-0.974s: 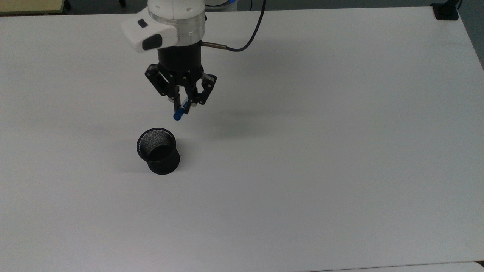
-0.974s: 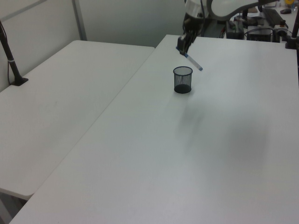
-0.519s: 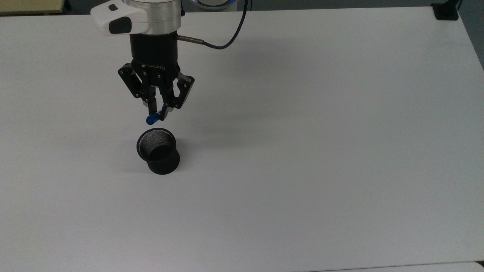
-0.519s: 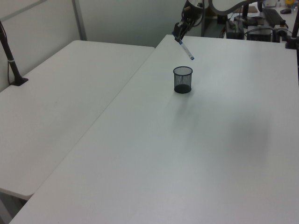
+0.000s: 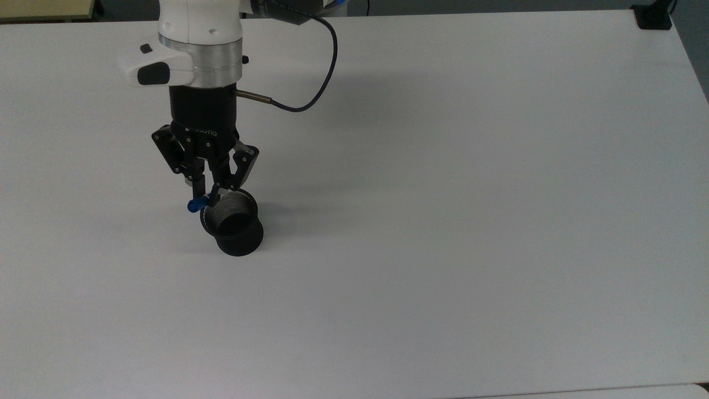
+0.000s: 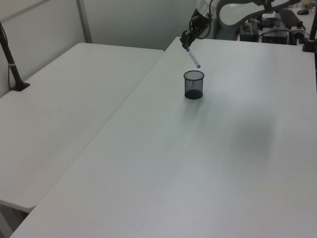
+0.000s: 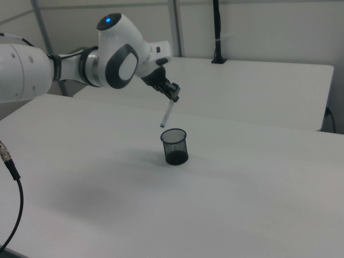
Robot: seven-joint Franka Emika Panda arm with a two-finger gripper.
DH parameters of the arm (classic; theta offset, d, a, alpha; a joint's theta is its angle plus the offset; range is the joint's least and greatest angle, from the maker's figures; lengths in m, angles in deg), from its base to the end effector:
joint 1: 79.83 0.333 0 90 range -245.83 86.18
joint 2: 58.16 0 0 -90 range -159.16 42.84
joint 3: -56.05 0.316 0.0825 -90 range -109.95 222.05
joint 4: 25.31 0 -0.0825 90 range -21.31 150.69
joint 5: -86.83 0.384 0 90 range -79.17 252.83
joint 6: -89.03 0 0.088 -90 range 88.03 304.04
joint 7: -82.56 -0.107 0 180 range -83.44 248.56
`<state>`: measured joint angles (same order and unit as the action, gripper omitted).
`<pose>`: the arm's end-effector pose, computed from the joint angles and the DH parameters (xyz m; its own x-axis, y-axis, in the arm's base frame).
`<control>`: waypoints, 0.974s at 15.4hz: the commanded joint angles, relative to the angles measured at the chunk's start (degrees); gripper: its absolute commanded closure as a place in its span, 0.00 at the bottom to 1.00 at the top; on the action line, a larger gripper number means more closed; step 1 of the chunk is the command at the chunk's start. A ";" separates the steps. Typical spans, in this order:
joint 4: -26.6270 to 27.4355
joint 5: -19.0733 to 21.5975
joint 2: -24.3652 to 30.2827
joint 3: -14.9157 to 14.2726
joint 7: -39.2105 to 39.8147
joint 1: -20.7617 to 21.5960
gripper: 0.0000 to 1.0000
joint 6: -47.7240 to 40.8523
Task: Insert the marker
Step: 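Lower the marker tip-first into the black mesh cup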
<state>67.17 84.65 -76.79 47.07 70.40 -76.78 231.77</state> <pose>0.6951 -0.0578 0.5022 0.8146 -0.2333 0.5311 -0.2588 -0.9656 -0.0272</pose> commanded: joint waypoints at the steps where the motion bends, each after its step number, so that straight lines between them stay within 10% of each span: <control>1: 0.94 -1.06 -1.84 -0.07 -0.32 -0.59 0.90 4.73; 15: 8.67 -5.63 -3.08 -0.07 -0.59 -0.15 0.90 10.63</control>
<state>72.79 81.15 -80.78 47.09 70.41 -77.50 240.67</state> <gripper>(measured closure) 0.802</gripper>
